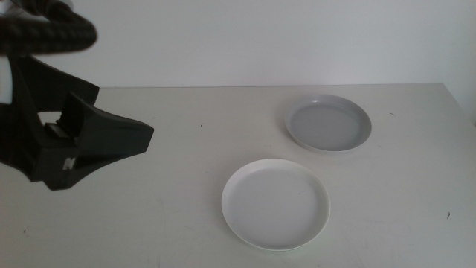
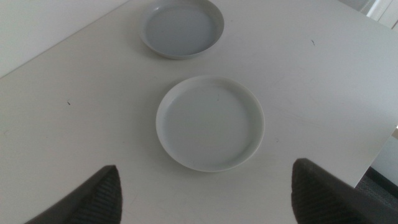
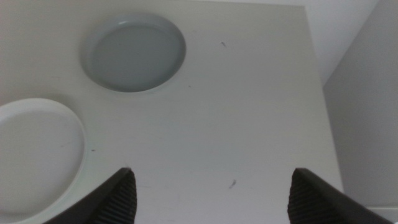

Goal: Stack the three bowls on top of each other.

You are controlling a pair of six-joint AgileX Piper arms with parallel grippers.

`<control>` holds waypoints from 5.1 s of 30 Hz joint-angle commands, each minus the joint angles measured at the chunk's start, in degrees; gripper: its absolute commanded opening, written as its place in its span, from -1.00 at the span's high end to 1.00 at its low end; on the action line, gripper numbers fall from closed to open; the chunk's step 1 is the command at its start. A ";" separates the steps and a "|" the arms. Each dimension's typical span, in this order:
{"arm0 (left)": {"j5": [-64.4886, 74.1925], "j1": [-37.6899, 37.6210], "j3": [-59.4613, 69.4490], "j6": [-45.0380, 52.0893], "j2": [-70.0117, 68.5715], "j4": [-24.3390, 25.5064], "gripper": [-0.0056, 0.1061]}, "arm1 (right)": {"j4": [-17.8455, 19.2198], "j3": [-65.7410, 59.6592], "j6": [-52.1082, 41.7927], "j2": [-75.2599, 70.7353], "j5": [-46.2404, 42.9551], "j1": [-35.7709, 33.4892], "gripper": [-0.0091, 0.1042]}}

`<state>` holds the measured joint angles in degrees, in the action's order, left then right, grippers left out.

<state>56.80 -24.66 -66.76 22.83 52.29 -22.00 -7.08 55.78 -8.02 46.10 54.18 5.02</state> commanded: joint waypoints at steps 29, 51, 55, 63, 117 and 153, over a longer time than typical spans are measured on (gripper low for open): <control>-2.99 0.04 -1.82 -0.47 -0.30 -1.57 -0.98 | -11.63 51.12 -0.03 59.14 16.41 -1.31 -0.25; -2.99 0.04 -1.82 -0.47 -0.30 -1.57 -0.98 | -11.06 51.14 5.34 76.97 1.39 -3.73 -0.25; -2.99 0.04 -1.82 -0.47 -0.30 -1.57 -0.98 | -11.27 51.14 5.34 78.90 -1.45 -4.27 -0.22; -2.99 0.04 -1.82 -0.47 -0.30 -1.57 -0.98 | -10.63 51.19 5.34 81.68 -5.05 -5.71 -0.01; -2.91 0.04 -1.66 -0.47 -0.30 -1.56 -0.98 | -21.93 2.27 -2.96 44.88 -26.11 -22.94 0.86; -2.86 0.04 -1.66 -0.47 -0.30 -1.23 -0.98 | -23.52 2.70 -3.03 50.41 -28.35 -26.21 0.03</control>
<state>56.99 -24.66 -66.76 22.83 52.29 -21.78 -29.93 56.87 -10.59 99.09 27.56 -21.22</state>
